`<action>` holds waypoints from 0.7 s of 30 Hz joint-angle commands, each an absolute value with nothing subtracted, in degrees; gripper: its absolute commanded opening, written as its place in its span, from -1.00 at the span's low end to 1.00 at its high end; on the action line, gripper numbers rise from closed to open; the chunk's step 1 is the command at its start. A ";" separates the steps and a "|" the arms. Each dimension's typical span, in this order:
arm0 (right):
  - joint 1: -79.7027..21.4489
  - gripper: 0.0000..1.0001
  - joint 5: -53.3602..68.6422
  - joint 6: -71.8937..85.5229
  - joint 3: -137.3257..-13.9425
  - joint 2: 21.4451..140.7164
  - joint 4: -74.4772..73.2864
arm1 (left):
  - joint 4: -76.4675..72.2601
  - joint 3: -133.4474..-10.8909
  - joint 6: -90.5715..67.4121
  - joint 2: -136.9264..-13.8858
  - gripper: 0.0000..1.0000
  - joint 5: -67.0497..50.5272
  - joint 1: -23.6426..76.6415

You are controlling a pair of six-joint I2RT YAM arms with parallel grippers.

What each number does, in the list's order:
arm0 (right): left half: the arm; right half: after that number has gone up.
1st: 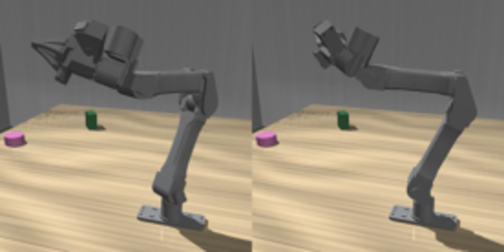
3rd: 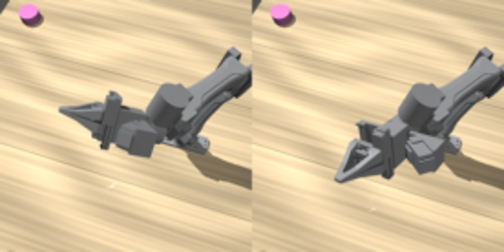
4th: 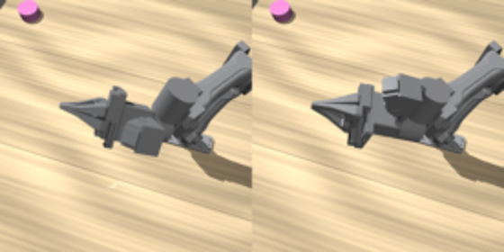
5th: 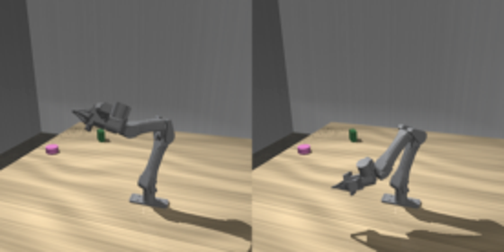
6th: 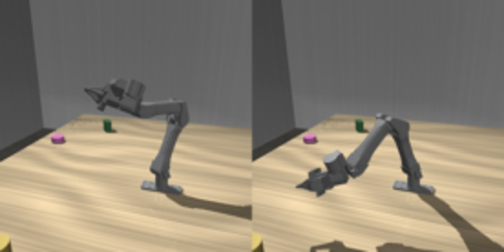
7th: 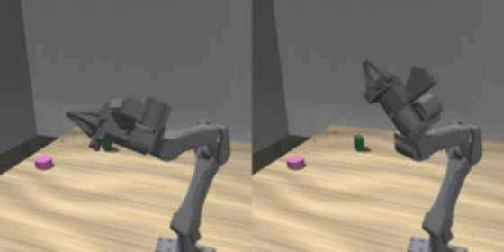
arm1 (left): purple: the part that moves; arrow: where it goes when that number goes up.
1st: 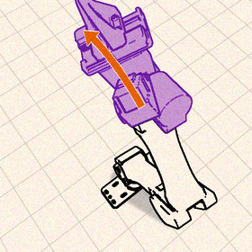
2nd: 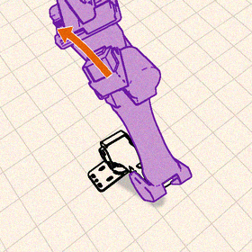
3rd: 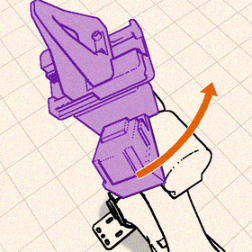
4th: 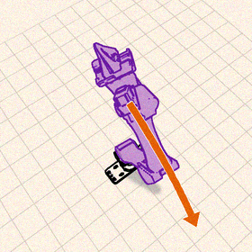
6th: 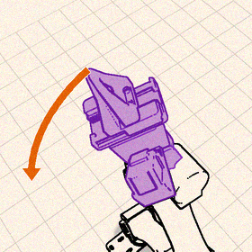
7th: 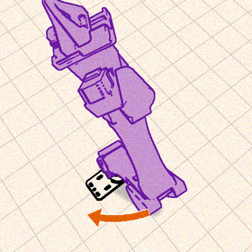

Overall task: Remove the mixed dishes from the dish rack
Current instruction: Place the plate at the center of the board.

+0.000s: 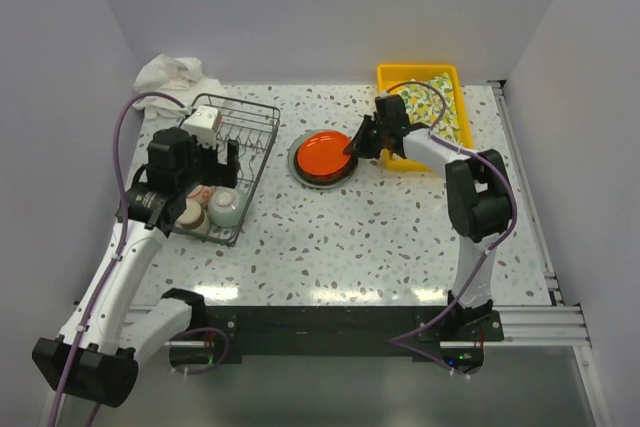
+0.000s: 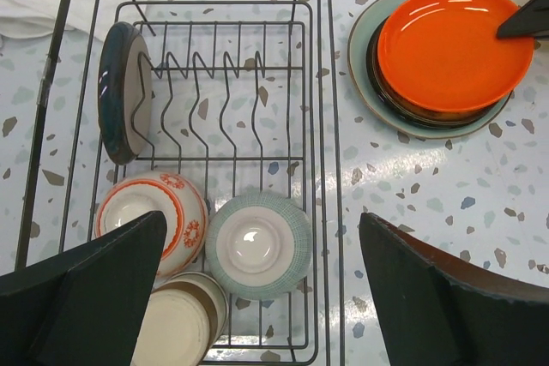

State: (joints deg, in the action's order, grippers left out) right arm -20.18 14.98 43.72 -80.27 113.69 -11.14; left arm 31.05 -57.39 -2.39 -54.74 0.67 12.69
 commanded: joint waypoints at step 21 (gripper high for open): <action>-24.34 -0.07 5.71 30.41 -93.08 112.86 -29.00 | 29.44 -54.84 -3.78 -54.93 1.00 -0.35 12.13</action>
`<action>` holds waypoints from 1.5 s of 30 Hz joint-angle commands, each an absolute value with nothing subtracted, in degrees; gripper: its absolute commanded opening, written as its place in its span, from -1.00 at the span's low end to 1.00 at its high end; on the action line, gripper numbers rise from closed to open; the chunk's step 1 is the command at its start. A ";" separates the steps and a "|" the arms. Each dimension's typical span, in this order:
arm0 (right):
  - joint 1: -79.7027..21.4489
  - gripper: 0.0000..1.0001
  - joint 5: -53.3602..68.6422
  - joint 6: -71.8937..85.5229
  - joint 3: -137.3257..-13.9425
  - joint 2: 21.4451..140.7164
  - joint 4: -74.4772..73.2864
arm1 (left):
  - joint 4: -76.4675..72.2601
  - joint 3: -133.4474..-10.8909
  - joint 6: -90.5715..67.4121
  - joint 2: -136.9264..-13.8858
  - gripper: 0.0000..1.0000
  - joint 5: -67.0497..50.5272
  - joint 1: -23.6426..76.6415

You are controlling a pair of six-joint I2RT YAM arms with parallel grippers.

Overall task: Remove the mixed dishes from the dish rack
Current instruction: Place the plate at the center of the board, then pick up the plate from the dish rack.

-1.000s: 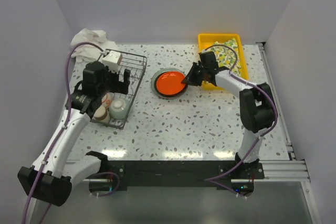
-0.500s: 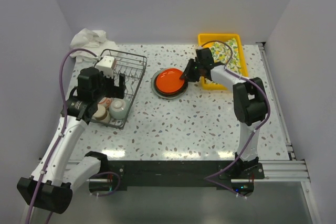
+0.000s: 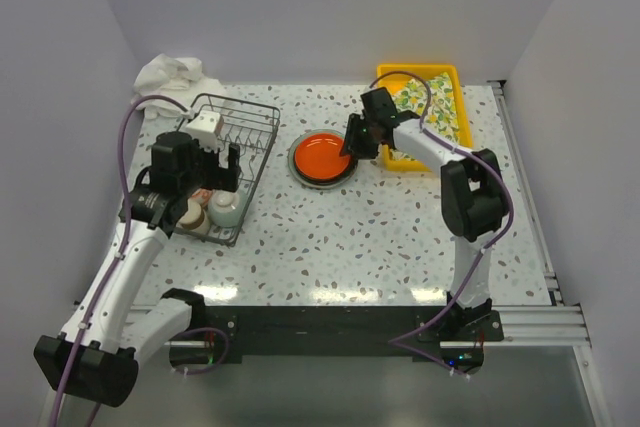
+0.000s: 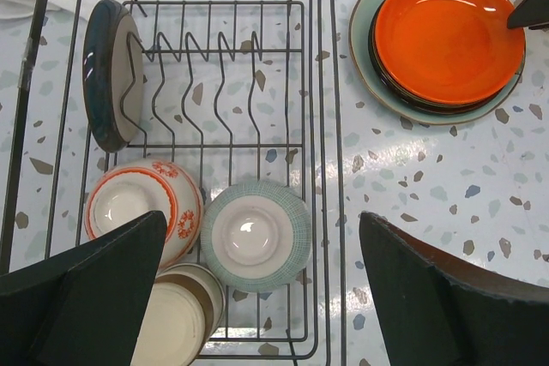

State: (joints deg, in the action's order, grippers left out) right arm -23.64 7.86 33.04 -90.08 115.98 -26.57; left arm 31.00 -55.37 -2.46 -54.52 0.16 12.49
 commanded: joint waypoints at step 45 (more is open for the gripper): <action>-25.40 0.97 10.55 25.66 -55.37 66.71 -21.62 | 30.23 -85.52 7.03 -100.46 0.31 5.36 0.00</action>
State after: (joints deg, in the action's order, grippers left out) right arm -25.12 10.04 25.50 -55.29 67.16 -24.64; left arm 29.87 -82.41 5.85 -99.02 7.68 0.14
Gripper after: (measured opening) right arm 0.984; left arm 0.683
